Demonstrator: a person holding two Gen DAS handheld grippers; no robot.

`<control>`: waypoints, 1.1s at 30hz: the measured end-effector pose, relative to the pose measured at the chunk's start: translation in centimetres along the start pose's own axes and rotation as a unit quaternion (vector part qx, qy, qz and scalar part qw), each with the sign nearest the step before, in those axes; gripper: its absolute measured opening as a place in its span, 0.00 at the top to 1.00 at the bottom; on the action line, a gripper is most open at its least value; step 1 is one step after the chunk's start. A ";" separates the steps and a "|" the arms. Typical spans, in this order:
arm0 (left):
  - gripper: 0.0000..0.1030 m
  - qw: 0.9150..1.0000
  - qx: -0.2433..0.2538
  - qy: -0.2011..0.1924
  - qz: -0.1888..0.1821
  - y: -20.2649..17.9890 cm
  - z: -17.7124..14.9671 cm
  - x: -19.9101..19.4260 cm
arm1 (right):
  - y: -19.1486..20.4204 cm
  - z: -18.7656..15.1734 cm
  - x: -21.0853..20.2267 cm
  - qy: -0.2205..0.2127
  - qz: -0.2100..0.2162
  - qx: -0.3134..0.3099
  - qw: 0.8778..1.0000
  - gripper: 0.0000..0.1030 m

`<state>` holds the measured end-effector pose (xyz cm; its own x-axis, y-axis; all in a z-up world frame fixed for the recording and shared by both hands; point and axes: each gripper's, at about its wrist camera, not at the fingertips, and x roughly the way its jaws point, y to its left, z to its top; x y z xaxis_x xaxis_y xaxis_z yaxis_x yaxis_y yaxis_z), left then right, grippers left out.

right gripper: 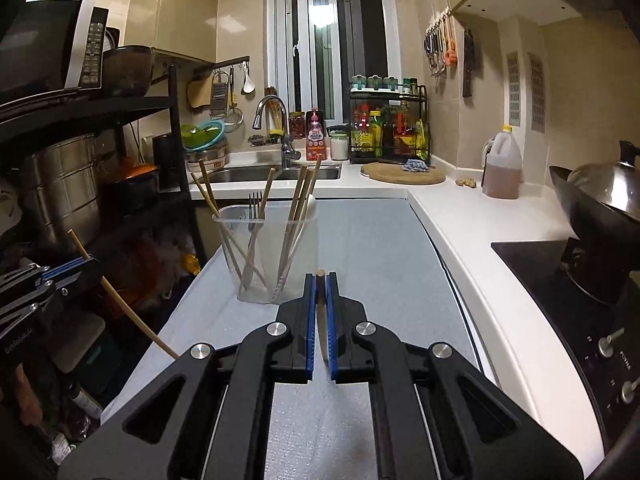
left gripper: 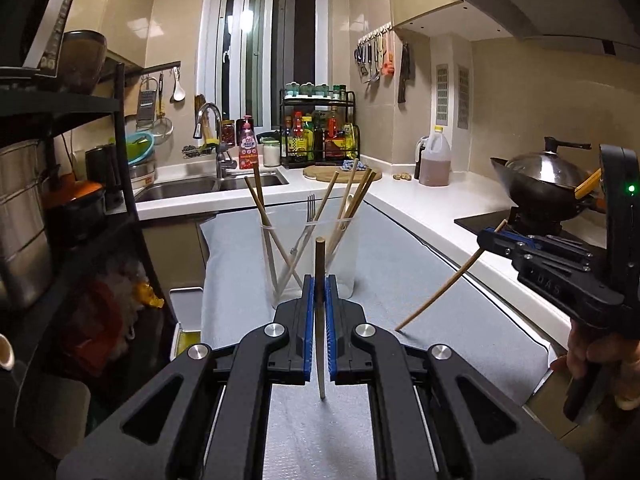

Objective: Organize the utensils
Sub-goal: 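Lift both chopsticks and carry them above the clear container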

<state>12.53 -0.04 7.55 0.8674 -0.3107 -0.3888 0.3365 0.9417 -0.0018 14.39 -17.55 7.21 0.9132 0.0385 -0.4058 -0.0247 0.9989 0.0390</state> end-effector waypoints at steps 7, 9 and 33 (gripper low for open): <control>0.95 1.000 -0.013 0.016 -0.019 1.3 2.1 0.4 | -0.3 2.5 0.3 0.007 0.015 -0.003 1.000 0.95; 0.95 1.000 -0.011 0.015 -0.020 1.6 2.8 0.4 | -0.2 3.4 0.1 0.002 0.019 -0.008 1.000 0.95; 0.95 0.998 0.037 -0.056 -0.022 2.3 16.4 2.6 | 2.1 17.6 1.8 -0.072 0.076 -0.015 0.994 0.95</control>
<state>21.55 -0.83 21.69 0.8856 -0.3673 -0.2842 0.3969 0.9163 0.0527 23.20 -15.79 22.66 0.9468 0.1879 -0.2613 -0.1779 0.9821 0.0615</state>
